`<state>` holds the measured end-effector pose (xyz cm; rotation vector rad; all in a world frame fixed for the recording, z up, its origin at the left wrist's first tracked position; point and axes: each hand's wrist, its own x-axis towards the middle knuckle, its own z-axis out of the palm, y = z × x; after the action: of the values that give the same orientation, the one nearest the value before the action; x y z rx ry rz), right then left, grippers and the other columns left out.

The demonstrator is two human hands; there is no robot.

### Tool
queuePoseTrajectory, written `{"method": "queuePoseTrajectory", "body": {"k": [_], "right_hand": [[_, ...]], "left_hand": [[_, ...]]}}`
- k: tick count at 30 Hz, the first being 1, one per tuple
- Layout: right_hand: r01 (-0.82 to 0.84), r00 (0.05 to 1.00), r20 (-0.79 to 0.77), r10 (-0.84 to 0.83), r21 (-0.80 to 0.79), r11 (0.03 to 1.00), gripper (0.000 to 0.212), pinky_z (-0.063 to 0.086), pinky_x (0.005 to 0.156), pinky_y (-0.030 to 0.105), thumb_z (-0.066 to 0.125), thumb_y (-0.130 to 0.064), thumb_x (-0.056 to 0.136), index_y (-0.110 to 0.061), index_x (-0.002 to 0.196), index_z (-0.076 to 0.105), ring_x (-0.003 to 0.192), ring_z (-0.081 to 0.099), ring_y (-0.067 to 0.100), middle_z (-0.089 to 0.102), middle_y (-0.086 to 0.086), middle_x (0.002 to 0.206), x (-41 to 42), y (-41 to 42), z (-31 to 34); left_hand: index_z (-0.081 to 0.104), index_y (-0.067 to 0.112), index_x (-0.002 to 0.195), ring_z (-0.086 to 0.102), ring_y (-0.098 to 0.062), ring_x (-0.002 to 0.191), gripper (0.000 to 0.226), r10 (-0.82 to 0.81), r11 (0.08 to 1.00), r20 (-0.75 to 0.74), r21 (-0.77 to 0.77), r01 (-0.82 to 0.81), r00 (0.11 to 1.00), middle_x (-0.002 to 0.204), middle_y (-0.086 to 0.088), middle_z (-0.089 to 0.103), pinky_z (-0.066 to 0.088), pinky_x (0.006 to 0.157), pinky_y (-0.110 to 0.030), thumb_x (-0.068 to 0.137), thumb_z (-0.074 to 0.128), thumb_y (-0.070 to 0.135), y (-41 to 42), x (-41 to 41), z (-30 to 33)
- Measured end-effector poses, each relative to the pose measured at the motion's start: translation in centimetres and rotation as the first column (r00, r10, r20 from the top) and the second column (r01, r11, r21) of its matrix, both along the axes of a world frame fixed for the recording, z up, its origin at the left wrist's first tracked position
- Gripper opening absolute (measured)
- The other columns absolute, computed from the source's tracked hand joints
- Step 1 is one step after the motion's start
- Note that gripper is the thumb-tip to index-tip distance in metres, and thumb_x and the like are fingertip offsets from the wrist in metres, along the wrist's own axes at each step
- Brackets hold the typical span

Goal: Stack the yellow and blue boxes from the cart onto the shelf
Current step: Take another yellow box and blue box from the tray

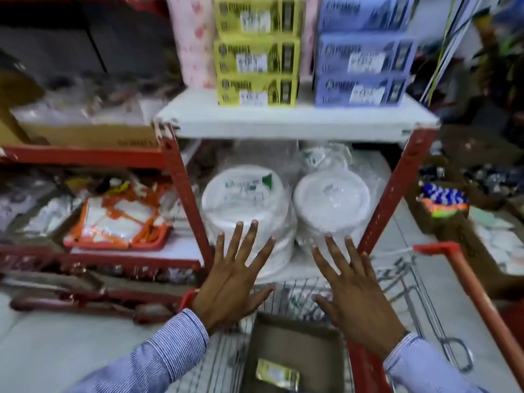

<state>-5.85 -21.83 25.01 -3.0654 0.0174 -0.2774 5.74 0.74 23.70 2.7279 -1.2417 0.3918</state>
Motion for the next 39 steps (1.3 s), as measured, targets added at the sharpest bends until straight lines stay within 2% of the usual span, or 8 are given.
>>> {"method": "queuePoseTrajectory", "body": {"k": [3, 7, 11, 13, 22, 25, 29, 39], "right_hand": [[0.034, 0.971, -0.236, -0.021, 0.051, 0.998, 0.089, 0.019, 0.120, 0.057, 0.062, -0.048, 0.087, -0.023, 0.155, 0.011, 0.150, 0.001, 0.040, 0.002, 0.008, 0.165, -1.3, 0.0, -5.6], [0.117, 0.866, -0.499, -0.046, 0.112, 0.987, 0.081, 0.014, 0.123, 0.050, 0.053, -0.043, 0.092, -0.021, 0.155, 0.007, 0.151, -0.004, 0.036, -0.002, 0.006, 0.166, -2.4, -0.1, -13.3], [0.136, 0.694, -0.720, -0.005, 0.124, 0.983, 0.079, 0.022, 0.120, 0.048, 0.054, -0.036, 0.095, -0.015, 0.155, 0.006, 0.150, 0.001, 0.039, 0.000, 0.010, 0.165, -2.9, 0.2, -21.9], [0.129, 0.620, -0.784, 0.017, 0.123, 0.984, 0.076, 0.027, 0.118, 0.049, 0.055, -0.032, 0.096, -0.012, 0.154, 0.011, 0.149, 0.010, 0.039, 0.006, 0.012, 0.165, -2.9, 0.6, -25.5], [0.160, 0.518, -0.855, 0.020, 0.120, 0.980, 0.036, 0.055, 0.093, 0.045, 0.064, -0.026, 0.085, -0.013, 0.118, 0.064, 0.114, 0.063, 0.035, 0.065, 0.013, 0.124, -4.0, 2.5, -35.1], [0.186, 0.499, -0.866, 0.040, 0.152, 0.971, 0.025, 0.055, 0.090, 0.039, 0.062, -0.017, 0.087, -0.011, 0.111, 0.067, 0.109, 0.065, 0.034, 0.067, 0.016, 0.121, -4.9, 2.5, -37.5], [0.194, 0.527, -0.849, 0.042, 0.168, 0.967, 0.035, 0.052, 0.087, 0.037, 0.069, -0.020, 0.083, -0.013, 0.117, 0.062, 0.108, 0.063, 0.034, 0.064, 0.016, 0.120, -5.5, 1.9, -39.5], [0.204, 0.607, -0.794, 0.045, 0.211, 0.956, 0.045, 0.041, 0.068, 0.028, 0.080, -0.047, 0.069, -0.021, 0.102, 0.061, 0.093, 0.063, 0.028, 0.064, 0.009, 0.109, -4.1, 0.4, -36.8]], "left_hand": [[0.017, 0.025, 0.158, 0.007, -0.041, 0.154, 0.085, -0.017, 0.997, -0.162, 0.074, 0.029, 0.987, 0.168, -0.018, 0.009, 0.017, 0.121, -0.064, 0.090, 0.051, 0.063, 0.6, -2.3, -6.4], [0.031, 0.017, 0.150, 0.040, -0.047, 0.142, 0.084, -0.030, 0.982, -0.376, 0.162, 0.097, 0.926, 0.157, -0.023, 0.039, 0.041, 0.108, -0.066, 0.082, 0.065, 0.055, 1.0, -4.7, -14.6], [0.007, 0.022, 0.159, 0.003, -0.040, 0.155, 0.083, 0.075, 0.924, -0.595, 0.344, 0.169, 0.800, 0.169, -0.013, 0.004, 0.013, 0.124, -0.059, 0.094, 0.053, 0.047, 1.1, -5.9, -24.3], [0.003, 0.023, 0.159, 0.001, -0.039, 0.155, 0.083, 0.100, 0.905, -0.656, 0.372, 0.206, 0.748, 0.169, -0.012, 0.003, 0.011, 0.125, -0.058, 0.096, 0.053, 0.045, 0.7, -6.0, -28.3], [0.024, 0.014, 0.155, 0.038, -0.037, 0.142, 0.076, 0.091, 0.821, -0.626, 0.487, 0.297, 0.775, 0.160, -0.014, 0.033, 0.035, 0.114, -0.054, 0.092, 0.062, 0.034, -1.7, -5.0, -36.6], [0.041, 0.010, 0.145, 0.054, -0.035, 0.128, 0.064, 0.043, 0.824, -0.630, 0.461, 0.329, 0.776, 0.145, -0.014, 0.052, 0.048, 0.101, -0.047, 0.087, 0.066, 0.020, -2.5, -5.0, -37.9], [0.047, 0.007, 0.139, 0.057, -0.034, 0.124, 0.054, 0.072, 0.848, -0.710, 0.413, 0.331, 0.700, 0.138, -0.015, 0.058, 0.050, 0.102, -0.046, 0.087, 0.061, 0.001, -3.1, -4.5, -39.2], [0.056, 0.010, 0.125, 0.060, -0.032, 0.114, 0.059, 0.144, 0.850, -0.652, 0.467, 0.245, 0.744, 0.126, -0.013, 0.062, 0.053, 0.095, -0.043, 0.075, 0.084, 0.025, -4.4, -2.8, -36.1]]}}
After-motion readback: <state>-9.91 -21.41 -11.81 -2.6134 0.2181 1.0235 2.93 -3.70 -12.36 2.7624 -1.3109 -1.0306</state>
